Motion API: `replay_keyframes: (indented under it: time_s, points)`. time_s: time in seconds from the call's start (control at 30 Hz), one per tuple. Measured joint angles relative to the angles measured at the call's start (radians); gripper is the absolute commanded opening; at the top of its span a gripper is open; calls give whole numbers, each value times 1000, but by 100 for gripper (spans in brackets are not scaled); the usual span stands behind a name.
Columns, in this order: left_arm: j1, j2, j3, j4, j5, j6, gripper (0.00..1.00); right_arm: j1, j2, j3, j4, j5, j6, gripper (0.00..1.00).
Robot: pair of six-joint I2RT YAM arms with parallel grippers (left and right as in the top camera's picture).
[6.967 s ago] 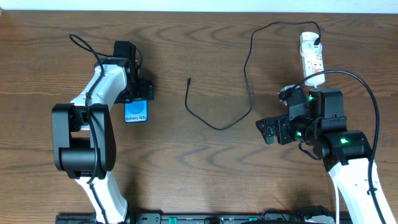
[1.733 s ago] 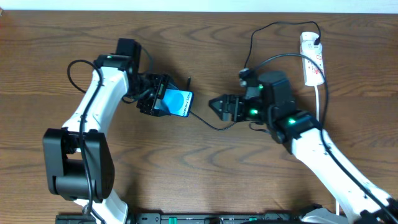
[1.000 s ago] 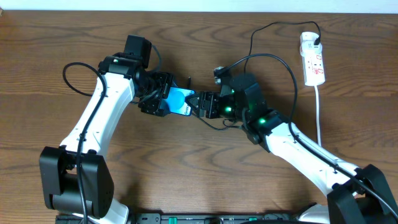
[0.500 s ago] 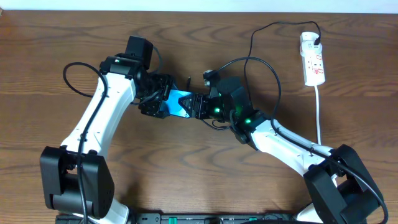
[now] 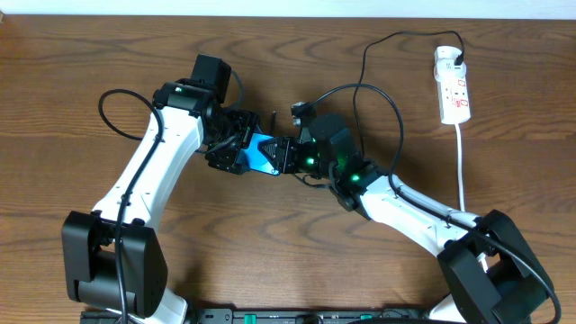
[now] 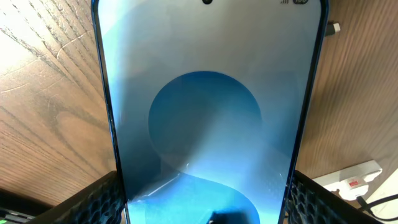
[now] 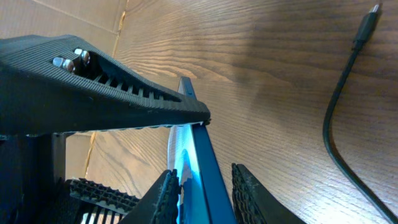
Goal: Plug charger to phone and switch on socket
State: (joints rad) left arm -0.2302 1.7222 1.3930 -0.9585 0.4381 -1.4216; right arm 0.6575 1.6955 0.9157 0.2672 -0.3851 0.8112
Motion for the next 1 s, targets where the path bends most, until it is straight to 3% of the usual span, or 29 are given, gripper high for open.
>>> replay_keyframes:
  time_s: [0.63,1.0]
  points:
    - [0,0,0,2,-6,-7,7,13,6,-2,-16,-5,46,1]
    - [0,0,0,6,-27,-8,7,4,6,-2,-19,-11,48,1]
